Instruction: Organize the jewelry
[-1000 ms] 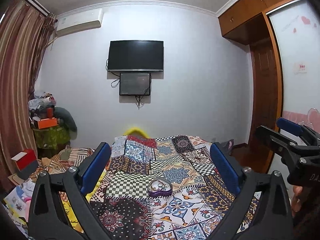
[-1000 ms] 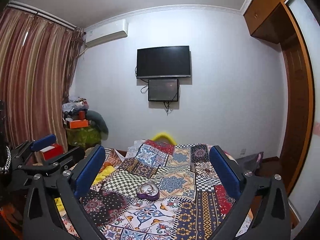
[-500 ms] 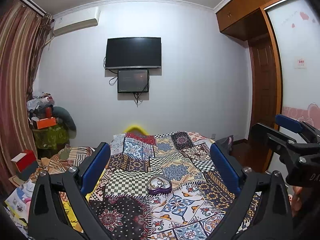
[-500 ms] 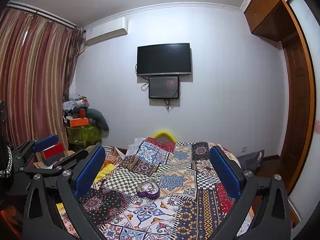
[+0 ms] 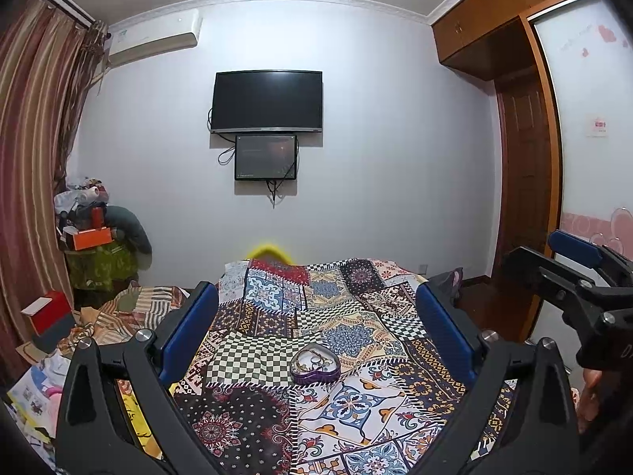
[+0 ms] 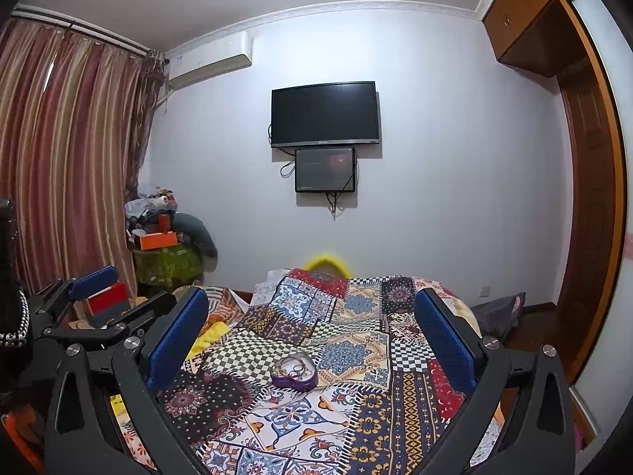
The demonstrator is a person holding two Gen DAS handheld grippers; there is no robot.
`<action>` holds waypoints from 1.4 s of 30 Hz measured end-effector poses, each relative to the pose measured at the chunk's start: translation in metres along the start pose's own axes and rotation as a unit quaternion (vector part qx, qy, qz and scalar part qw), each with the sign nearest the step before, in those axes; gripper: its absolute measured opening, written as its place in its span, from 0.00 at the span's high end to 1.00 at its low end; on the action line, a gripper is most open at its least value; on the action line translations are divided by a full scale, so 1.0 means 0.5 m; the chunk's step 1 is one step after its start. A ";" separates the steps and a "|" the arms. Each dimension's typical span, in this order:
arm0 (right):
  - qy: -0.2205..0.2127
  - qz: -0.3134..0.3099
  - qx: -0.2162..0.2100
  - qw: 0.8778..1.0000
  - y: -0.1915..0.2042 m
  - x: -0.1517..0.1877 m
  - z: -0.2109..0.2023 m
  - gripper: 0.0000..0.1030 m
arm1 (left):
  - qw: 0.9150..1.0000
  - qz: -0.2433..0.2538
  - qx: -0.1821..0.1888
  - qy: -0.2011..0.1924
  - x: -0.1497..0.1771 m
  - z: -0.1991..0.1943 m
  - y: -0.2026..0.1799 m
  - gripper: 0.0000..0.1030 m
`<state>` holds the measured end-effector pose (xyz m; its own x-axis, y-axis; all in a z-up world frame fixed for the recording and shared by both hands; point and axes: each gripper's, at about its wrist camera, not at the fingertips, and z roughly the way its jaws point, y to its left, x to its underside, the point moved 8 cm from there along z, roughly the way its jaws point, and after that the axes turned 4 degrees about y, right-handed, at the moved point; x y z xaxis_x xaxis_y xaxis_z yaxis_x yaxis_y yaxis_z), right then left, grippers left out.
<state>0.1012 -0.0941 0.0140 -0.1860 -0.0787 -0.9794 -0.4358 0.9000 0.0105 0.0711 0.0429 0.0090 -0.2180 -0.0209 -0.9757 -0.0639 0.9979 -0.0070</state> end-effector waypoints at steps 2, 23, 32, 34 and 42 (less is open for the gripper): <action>0.002 0.002 0.000 1.000 -0.001 0.002 0.000 0.00 | 1.000 -0.002 0.001 0.000 -0.002 0.001 0.000 0.03; 0.008 0.006 -0.003 1.000 -0.003 0.007 0.003 0.00 | 1.000 -0.009 0.021 0.007 -0.002 0.000 0.000 0.03; 0.011 0.008 -0.004 1.000 -0.004 0.009 0.006 0.00 | 1.000 -0.010 0.025 0.011 0.001 0.004 0.000 0.03; 0.012 0.008 -0.003 1.000 -0.005 0.010 0.008 0.00 | 1.000 -0.010 0.027 0.013 0.001 0.006 -0.001 0.02; 0.015 0.010 -0.003 1.000 -0.009 0.013 0.015 0.00 | 0.999 -0.011 0.029 0.014 0.005 0.013 -0.001 0.02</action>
<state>0.1084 -0.0954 0.0060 -0.2212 -0.0736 -0.9724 -0.4363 0.8993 0.0312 0.0769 0.0425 0.0052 -0.2440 -0.0428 -0.9688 -0.0130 0.9991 -0.0408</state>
